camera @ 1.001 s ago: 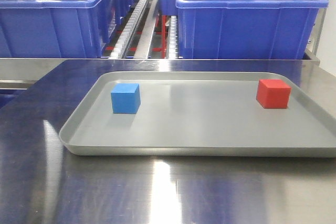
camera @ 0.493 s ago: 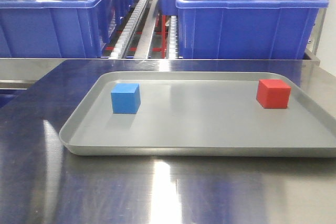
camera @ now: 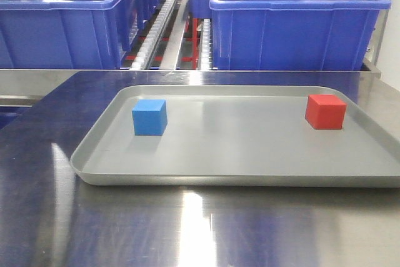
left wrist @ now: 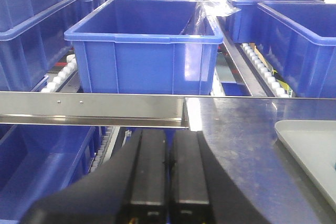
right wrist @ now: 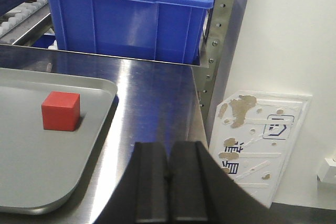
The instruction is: Sort and place red and blue blocks on shelf
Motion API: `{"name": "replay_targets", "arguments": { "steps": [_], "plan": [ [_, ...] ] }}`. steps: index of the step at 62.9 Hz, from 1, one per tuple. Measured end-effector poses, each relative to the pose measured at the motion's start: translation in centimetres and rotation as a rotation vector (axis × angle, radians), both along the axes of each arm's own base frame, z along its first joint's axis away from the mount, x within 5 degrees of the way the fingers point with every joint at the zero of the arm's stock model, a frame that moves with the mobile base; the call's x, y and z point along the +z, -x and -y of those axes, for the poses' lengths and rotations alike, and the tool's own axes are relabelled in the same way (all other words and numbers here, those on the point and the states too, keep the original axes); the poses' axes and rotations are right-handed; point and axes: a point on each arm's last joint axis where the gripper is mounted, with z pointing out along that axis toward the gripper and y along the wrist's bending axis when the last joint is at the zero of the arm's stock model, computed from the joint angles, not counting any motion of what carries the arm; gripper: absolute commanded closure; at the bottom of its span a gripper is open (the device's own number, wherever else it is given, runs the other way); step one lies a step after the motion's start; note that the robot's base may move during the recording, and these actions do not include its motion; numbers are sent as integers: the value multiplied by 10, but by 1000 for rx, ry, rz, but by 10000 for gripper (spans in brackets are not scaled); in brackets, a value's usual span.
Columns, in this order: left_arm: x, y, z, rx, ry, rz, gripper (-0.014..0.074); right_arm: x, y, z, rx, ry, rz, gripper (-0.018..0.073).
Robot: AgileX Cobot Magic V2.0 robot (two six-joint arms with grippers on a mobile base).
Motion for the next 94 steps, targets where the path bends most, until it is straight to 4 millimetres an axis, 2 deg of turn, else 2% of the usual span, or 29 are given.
{"name": "replay_targets", "arguments": {
  "steps": [23, 43, 59, 80, 87, 94],
  "plan": [
    [0, 0, 0, 0, 0, 0, 460, 1, 1, 0, -2, 2, -48, 506],
    [0, 0, 0, 0, 0, 0, 460, 43, 3, 0, -5, 2, -60, 506],
    [0, 0, 0, 0, 0, 0, 460, 73, -19, 1, -9, 6, -233, 506],
    [0, 0, 0, 0, 0, 0, 460, 93, -57, 1, -14, -15, -355, 502],
    [0, 0, 0, 0, 0, 0, 460, 99, -68, 1, -25, -68, -376, 450],
    [0, 0, 0, 0, 0, 0, 460, 103, -79, -2, -18, -104, -400, 315]
  ]
}}
